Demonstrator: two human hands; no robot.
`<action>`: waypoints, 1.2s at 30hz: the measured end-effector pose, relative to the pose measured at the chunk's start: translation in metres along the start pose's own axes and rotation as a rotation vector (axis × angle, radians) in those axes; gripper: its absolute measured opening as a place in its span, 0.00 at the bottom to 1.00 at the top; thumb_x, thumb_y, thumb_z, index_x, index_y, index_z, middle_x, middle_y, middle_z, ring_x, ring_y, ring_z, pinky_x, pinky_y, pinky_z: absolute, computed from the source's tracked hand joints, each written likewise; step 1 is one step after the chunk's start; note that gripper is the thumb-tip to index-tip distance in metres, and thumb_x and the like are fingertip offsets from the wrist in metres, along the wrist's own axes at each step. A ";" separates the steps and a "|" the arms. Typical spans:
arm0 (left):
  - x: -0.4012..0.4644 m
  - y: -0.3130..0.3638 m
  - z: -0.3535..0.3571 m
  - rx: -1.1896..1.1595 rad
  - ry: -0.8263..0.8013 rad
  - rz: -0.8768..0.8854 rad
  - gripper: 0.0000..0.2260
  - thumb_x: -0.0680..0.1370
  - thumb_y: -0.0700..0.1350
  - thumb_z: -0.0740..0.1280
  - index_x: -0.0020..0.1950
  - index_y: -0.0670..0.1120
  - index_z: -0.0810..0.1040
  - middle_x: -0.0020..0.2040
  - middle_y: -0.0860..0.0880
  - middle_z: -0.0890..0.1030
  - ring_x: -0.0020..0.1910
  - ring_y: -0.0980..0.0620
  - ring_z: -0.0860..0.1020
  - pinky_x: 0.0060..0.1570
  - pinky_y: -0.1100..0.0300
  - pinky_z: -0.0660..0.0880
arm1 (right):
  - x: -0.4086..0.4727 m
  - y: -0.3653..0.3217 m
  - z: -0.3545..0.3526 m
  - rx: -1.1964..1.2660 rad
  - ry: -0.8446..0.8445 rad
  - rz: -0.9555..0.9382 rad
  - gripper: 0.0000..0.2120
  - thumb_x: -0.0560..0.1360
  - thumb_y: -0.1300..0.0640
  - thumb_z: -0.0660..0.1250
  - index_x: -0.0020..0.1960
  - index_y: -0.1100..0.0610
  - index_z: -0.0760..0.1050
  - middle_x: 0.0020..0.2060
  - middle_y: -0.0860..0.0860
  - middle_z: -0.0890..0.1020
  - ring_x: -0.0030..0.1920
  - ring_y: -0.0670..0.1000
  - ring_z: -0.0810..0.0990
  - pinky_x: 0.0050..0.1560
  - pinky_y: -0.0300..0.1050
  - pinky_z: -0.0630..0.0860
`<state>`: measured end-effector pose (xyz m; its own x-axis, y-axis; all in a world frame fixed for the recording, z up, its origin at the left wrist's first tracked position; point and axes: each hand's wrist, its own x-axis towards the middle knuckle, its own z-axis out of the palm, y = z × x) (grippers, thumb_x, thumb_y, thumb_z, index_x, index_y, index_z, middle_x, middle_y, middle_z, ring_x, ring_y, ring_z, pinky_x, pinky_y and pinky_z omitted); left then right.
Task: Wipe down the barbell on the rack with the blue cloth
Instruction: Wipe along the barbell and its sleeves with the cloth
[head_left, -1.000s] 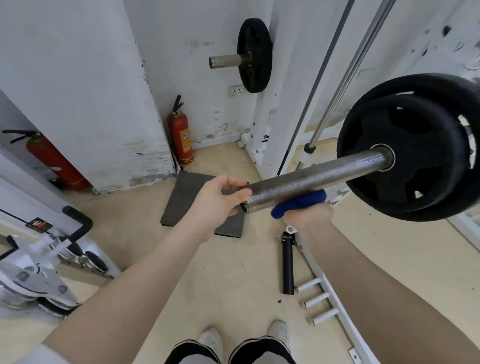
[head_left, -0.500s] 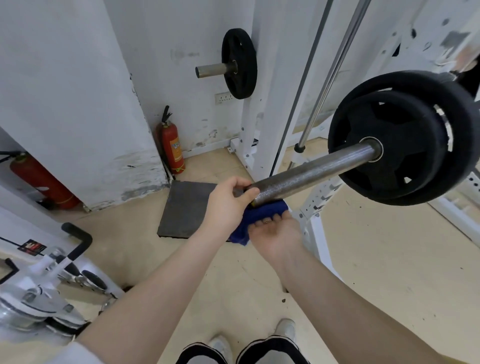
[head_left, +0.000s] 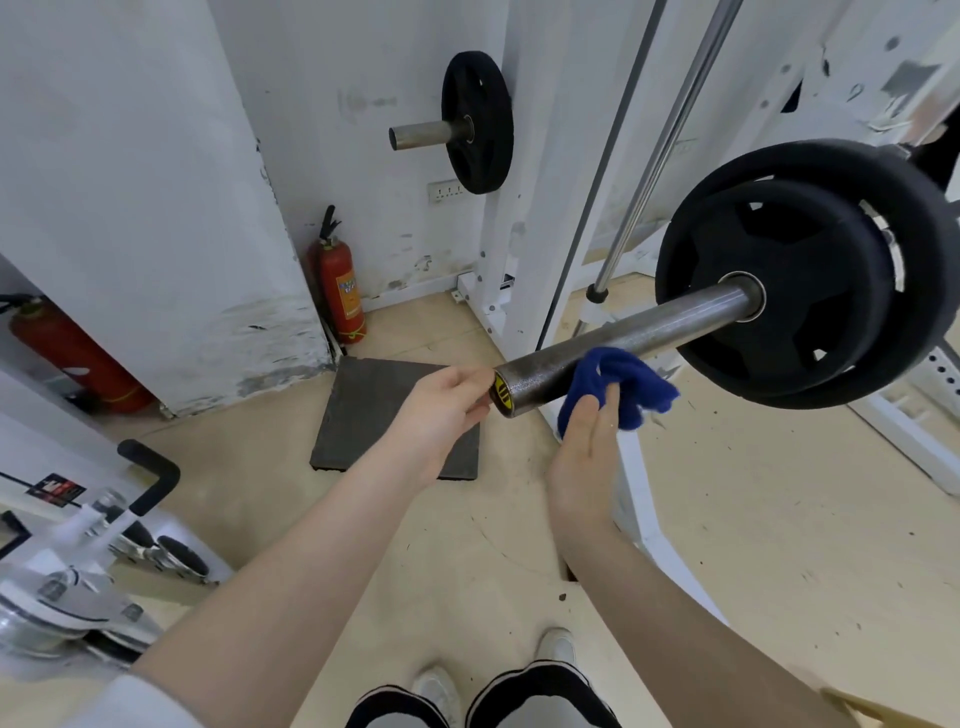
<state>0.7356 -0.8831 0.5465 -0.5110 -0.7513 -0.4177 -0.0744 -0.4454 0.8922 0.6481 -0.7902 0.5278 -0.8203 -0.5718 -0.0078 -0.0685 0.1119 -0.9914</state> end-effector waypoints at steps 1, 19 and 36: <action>0.000 -0.001 0.001 0.013 -0.006 0.004 0.10 0.78 0.44 0.64 0.58 0.43 0.77 0.57 0.46 0.81 0.58 0.51 0.78 0.65 0.57 0.71 | 0.006 0.005 0.000 -0.107 -0.025 -0.196 0.19 0.80 0.49 0.47 0.69 0.38 0.61 0.67 0.48 0.68 0.67 0.53 0.67 0.67 0.52 0.65; -0.003 -0.006 0.012 0.059 0.132 0.065 0.06 0.76 0.38 0.67 0.52 0.46 0.77 0.47 0.50 0.82 0.43 0.54 0.81 0.32 0.70 0.77 | 0.082 -0.021 -0.005 -1.062 -0.332 -0.898 0.18 0.79 0.50 0.50 0.46 0.53 0.79 0.43 0.49 0.82 0.45 0.53 0.78 0.54 0.47 0.62; 0.005 -0.010 0.010 0.183 0.139 0.094 0.05 0.77 0.40 0.65 0.44 0.49 0.77 0.39 0.51 0.83 0.35 0.57 0.82 0.36 0.65 0.75 | 0.066 -0.006 -0.003 -0.924 -0.309 -1.047 0.19 0.79 0.49 0.51 0.55 0.52 0.79 0.49 0.49 0.83 0.51 0.54 0.77 0.59 0.51 0.63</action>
<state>0.7252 -0.8782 0.5371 -0.4008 -0.8508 -0.3399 -0.1926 -0.2845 0.9391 0.5922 -0.8263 0.5337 -0.0152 -0.8574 0.5145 -0.9914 -0.0539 -0.1193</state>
